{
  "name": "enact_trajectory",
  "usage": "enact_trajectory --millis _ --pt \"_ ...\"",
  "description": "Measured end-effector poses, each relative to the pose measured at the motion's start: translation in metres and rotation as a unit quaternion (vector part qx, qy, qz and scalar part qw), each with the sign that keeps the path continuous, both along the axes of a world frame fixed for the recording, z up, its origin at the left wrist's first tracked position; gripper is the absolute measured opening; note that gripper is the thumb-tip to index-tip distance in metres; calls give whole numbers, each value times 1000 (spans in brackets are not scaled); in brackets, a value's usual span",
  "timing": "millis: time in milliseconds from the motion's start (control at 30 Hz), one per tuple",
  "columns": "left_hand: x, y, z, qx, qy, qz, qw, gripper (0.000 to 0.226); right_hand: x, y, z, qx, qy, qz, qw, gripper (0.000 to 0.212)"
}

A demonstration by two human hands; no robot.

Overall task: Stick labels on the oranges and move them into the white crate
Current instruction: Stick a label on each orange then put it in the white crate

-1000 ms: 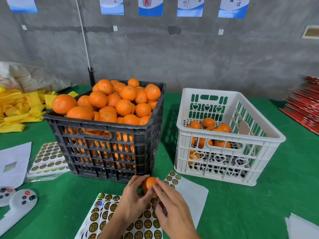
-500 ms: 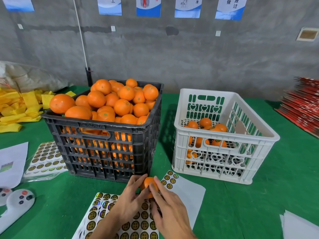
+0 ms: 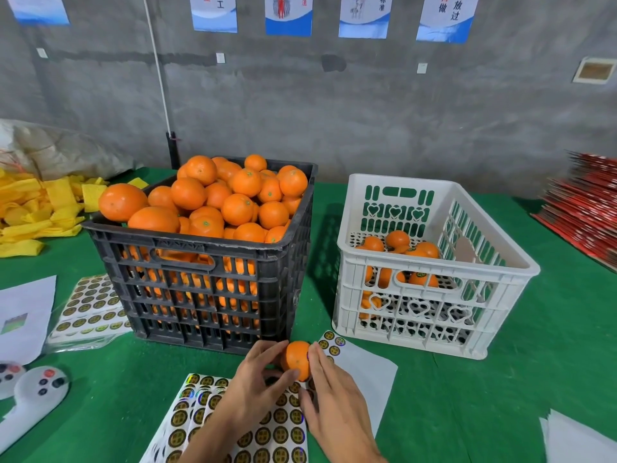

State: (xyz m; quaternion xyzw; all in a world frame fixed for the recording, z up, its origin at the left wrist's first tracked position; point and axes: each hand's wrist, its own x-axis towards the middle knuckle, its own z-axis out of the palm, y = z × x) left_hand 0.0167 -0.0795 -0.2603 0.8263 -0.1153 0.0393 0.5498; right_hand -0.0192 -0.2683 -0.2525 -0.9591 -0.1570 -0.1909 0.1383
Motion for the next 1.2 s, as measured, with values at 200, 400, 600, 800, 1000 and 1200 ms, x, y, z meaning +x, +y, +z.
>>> enact_trajectory --millis 200,400,600,800,1000,1200 --pt "-5 -9 34 40 -57 6 998 67 -2 5 20 154 89 -15 984 79" --pt "0 -51 136 -44 -208 18 977 48 14 -20 107 161 -214 -24 963 72" --pt "37 -92 216 114 -305 -43 944 42 58 -52 190 125 -258 -97 953 67" --pt "77 -43 256 323 -276 96 900 25 74 -44 198 63 -198 -96 973 53" --pt "111 33 273 435 119 83 889 44 67 -11 183 107 -177 10 978 43" --pt "133 49 267 573 115 153 797 65 62 3 164 138 -159 48 976 40"
